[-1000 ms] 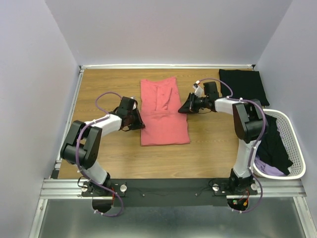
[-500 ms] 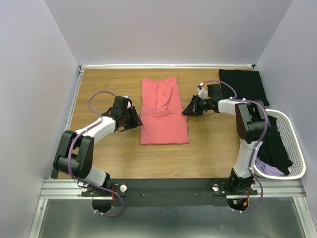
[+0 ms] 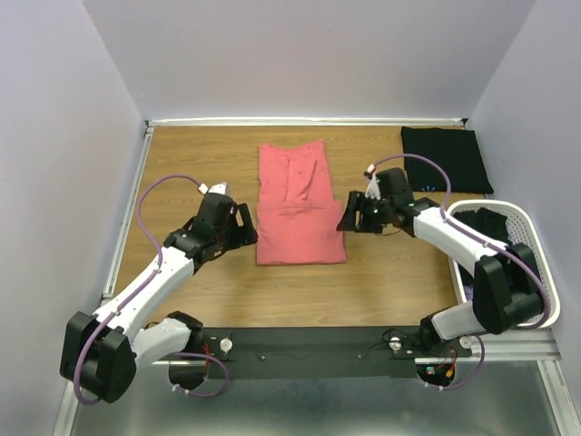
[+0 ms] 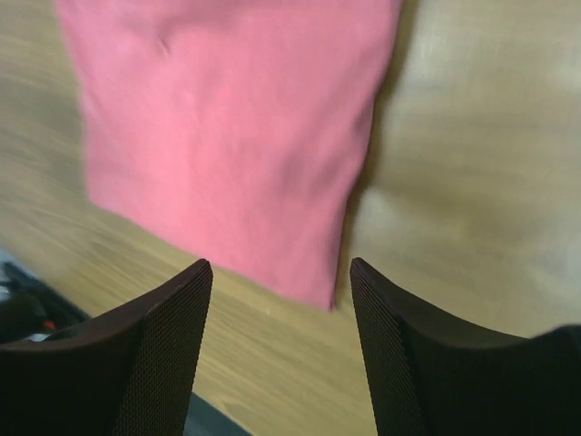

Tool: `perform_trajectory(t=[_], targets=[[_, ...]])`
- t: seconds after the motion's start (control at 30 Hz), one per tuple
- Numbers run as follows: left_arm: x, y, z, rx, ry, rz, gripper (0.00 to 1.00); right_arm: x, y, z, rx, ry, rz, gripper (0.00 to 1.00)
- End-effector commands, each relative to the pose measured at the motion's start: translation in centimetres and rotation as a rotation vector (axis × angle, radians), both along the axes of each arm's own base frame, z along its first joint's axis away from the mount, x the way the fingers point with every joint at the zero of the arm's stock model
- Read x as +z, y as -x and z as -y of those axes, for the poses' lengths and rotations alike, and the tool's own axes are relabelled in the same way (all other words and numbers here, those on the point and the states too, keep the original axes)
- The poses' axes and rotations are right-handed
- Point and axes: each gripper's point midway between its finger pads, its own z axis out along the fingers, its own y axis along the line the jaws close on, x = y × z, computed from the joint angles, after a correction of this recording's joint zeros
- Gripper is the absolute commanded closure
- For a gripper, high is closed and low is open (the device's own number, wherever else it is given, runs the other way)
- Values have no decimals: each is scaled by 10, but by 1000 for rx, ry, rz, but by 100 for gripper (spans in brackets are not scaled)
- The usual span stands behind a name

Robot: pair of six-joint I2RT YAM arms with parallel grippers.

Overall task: Fold and stack the t-shirts
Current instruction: Fold the tshirt

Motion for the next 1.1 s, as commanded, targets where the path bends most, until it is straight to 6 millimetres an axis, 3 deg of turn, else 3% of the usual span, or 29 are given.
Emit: perform_trajectory(t=[0.0,0.07,0.17,0.27,0.57,1.07], targets=[[-19,28,-17,47,-83,-74,9,-33,46,34,-94,336,-104,29],[-15,31,-16,51,-81,-60,10,-38,64,28,-90,366,-135,29],[-14,31,-14,52,-78,-58,9,-45,70,30,-133,408,-145,30],[-16,31,-9,36,-85,-69,9,-52,76,18,-108,430,-155,33],[-28,38,8,-10,-100,-95,11,-64,71,-6,-89,445,-177,39],[-35,40,21,-45,-125,-105,11,-79,68,-9,-100,510,-181,43]])
